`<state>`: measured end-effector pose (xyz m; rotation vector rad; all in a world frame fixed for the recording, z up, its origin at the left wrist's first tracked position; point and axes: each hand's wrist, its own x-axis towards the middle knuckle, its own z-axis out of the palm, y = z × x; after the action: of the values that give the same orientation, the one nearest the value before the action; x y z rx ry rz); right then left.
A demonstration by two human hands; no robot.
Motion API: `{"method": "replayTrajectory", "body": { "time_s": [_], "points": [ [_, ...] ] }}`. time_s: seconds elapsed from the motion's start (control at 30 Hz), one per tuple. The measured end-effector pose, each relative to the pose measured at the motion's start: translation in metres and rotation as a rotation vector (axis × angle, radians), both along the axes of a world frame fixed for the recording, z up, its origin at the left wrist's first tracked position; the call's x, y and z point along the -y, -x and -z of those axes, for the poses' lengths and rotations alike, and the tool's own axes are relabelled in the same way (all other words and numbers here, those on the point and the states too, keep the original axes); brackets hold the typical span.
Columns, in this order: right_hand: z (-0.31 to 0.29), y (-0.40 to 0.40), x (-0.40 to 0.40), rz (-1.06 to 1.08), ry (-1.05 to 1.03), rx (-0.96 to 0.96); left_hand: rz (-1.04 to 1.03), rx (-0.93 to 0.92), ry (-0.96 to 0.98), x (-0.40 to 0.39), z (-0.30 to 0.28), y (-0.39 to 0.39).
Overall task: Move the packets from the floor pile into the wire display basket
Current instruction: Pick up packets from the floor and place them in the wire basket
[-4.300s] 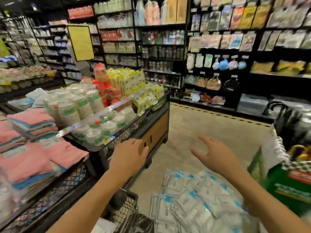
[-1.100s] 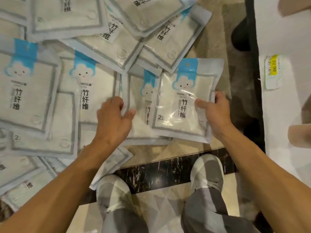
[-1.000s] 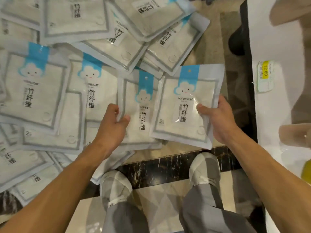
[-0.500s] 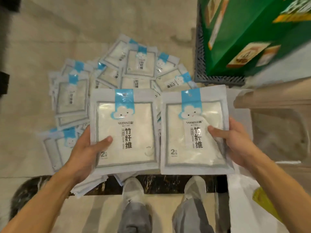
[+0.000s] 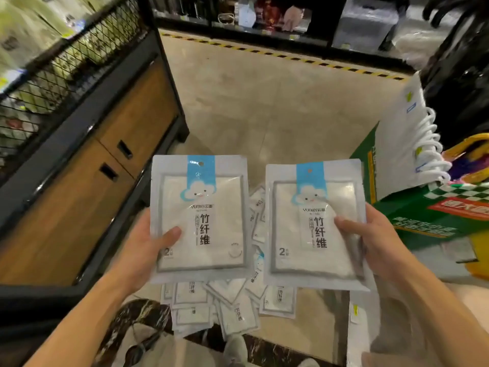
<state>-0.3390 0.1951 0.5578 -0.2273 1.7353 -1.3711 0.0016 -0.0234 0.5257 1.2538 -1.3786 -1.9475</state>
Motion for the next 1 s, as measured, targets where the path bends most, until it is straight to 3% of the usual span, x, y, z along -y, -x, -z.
{"method": "replayTrajectory", "body": {
  "time_s": [0.2,0.43,0.67,1.0],
  "points": [
    [-0.139,-0.06,0.048,-0.114,0.112,-0.031,-0.082,-0.011,0.146,0.004,-0.144,-0.075],
    [-0.235,-0.119,0.078,-0.26,0.264,-0.043,-0.295,-0.015,0.28,-0.035,-0.252,-0.167],
    [-0.276,-0.161,0.094,-0.531,0.372,-0.036,-0.578,-0.05,0.382,-0.119,-0.296,-0.211],
    [-0.299,-0.248,0.088,-0.959,0.443,0.002,-0.953,-0.115,0.365,-0.279,-0.294,-0.266]
  ]
}}
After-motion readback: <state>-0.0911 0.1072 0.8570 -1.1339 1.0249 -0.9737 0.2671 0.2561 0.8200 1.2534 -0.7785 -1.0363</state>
